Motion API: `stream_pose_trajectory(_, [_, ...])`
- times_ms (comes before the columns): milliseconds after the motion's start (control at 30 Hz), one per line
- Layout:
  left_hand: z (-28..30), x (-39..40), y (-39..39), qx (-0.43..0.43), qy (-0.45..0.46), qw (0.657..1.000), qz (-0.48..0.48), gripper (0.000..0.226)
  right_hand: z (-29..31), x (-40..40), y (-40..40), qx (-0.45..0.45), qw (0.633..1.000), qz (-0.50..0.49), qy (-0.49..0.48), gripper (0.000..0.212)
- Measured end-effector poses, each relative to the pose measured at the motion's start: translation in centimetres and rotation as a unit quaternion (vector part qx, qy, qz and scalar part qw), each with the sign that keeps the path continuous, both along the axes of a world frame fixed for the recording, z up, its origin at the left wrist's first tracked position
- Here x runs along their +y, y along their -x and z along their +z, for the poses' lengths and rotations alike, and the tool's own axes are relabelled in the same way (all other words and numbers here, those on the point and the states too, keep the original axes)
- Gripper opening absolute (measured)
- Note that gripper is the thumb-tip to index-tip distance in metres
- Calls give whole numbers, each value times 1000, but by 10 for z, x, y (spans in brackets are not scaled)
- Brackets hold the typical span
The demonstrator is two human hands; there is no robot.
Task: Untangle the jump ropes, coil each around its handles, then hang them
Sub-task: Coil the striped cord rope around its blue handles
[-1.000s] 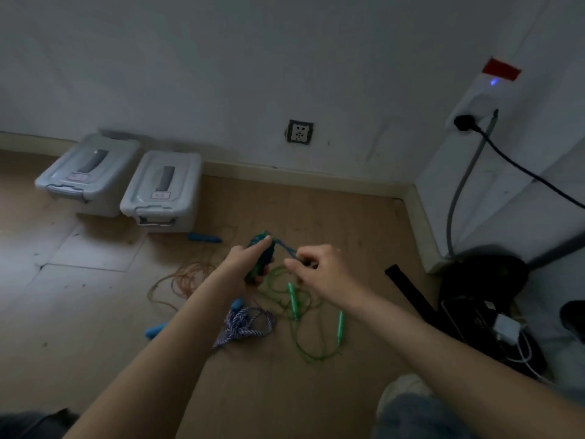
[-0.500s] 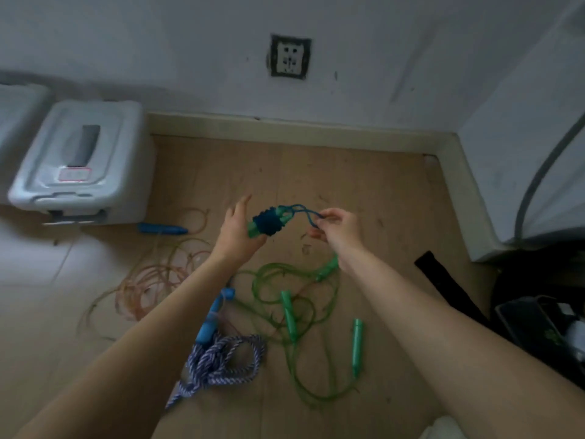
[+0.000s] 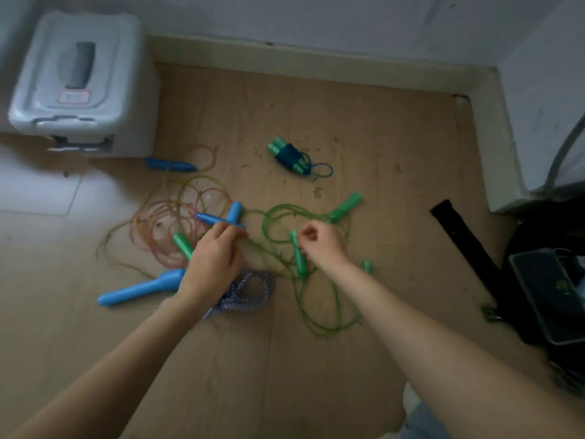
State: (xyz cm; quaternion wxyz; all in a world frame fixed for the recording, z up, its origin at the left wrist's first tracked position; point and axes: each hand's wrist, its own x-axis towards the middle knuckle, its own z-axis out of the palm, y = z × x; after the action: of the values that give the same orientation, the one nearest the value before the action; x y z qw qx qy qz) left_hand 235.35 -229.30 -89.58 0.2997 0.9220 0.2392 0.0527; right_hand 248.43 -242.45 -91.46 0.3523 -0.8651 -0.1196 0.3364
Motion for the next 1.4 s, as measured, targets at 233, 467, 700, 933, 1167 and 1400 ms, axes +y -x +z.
stream_pose_trajectory(233, [9, 16, 79, 3, 32, 990, 134, 29, -15, 10, 103, -93, 935, 328, 96, 49])
stream_pose_trajectory(467, [31, 21, 90, 54, 86, 994, -32, 56, 59, 35, 97, -212, 948, 237, -28, 18])
stream_pose_trajectory(700, [116, 18, 58, -45, 88, 992, -75, 31, 211, 28, 63, 63, 952, 99, -282, 14])
stream_pose_trajectory(933, [258, 13, 54, -126, 221, 960, -114, 20, 324, -17, 53, -100, 972, 64, -204, 22])
stream_pose_trajectory(1167, [312, -39, 78, -208, 402, 891, -19, 12, 352, -62, 119, -171, 948, 228, -141, 48])
stream_pose_trajectory(1400, [311, -17, 86, -139, 494, 850, 119, 23, 333, -75, 89, -130, 966, 116, -191, 16])
